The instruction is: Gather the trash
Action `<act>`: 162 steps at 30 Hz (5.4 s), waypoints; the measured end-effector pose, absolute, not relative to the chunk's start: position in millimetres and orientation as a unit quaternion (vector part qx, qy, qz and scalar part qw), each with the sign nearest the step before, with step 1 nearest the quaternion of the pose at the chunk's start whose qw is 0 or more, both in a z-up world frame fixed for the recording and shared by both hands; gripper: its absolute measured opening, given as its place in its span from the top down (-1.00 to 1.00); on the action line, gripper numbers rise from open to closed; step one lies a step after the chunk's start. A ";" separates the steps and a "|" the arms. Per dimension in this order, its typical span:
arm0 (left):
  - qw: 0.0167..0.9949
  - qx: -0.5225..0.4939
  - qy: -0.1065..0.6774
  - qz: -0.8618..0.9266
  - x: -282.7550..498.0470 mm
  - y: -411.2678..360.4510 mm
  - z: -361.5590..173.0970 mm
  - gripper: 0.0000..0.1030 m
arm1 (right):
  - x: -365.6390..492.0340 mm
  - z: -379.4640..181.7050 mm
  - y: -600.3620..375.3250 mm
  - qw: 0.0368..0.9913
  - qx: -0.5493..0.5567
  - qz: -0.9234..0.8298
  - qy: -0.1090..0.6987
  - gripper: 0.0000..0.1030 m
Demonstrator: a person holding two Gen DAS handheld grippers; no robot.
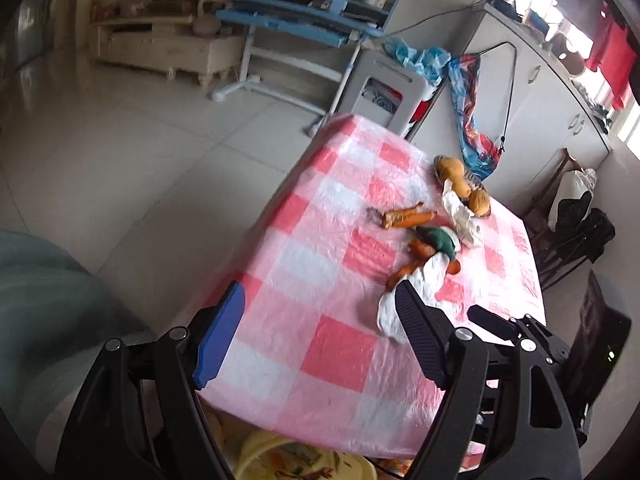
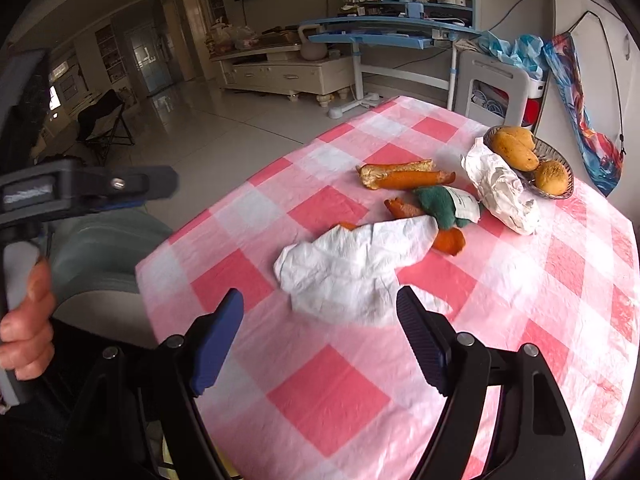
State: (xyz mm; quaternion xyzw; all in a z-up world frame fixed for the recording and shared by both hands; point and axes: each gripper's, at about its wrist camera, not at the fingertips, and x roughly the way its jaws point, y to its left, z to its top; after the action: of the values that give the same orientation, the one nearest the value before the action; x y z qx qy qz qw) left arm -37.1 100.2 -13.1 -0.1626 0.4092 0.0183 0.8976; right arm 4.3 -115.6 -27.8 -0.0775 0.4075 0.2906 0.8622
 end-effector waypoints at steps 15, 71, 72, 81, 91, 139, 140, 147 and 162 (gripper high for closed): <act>0.887 -0.119 0.447 -0.017 29.0 74.3 -19.2 -0.44 | 16.3 -54.9 -100.2 0.842 -0.149 0.295 0.426 0.26; 0.821 0.040 0.557 -0.116 -149.4 3.8 -84.2 0.70 | -130.6 -33.6 -135.3 0.693 -0.187 0.506 0.478 0.15; 0.810 0.046 0.570 -0.128 -158.1 -1.3 -89.0 0.70 | -128.6 -33.5 -141.0 0.713 -0.188 0.480 0.476 0.02; 0.806 0.061 0.563 -0.171 -192.4 -11.3 -78.0 0.02 | -105.6 -29.8 -171.4 0.831 -0.186 0.279 0.443 -0.49; 0.902 -0.028 0.428 -0.057 -101.9 41.8 9.2 -0.67 | -90.0 -25.3 -169.5 0.862 -0.166 0.240 0.414 -0.55; 0.895 -0.042 0.442 -0.052 -54.3 33.3 -15.2 -0.77 | -64.9 -50.8 -132.2 0.860 -0.173 0.217 0.428 -0.63; 0.895 -0.042 0.442 -0.052 -54.3 33.3 -15.2 -0.77 | -64.9 -50.7 -132.2 0.860 -0.173 0.217 0.428 -0.63; 0.895 -0.044 0.441 -0.051 -53.5 33.3 -14.9 -0.77 | -65.3 -51.6 -131.6 0.859 -0.176 0.217 0.428 -0.63; 0.895 -0.044 0.441 -0.051 -52.6 33.5 -15.4 -0.79 | -65.8 -52.6 -129.8 0.858 -0.180 0.218 0.429 -0.63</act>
State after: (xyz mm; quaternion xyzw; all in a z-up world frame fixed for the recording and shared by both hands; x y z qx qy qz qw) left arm -52.6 33.5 -15.4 -0.0440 0.4411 -0.0511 0.8949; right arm -65.8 -129.8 -52.6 -0.1798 0.4285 0.2176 0.8583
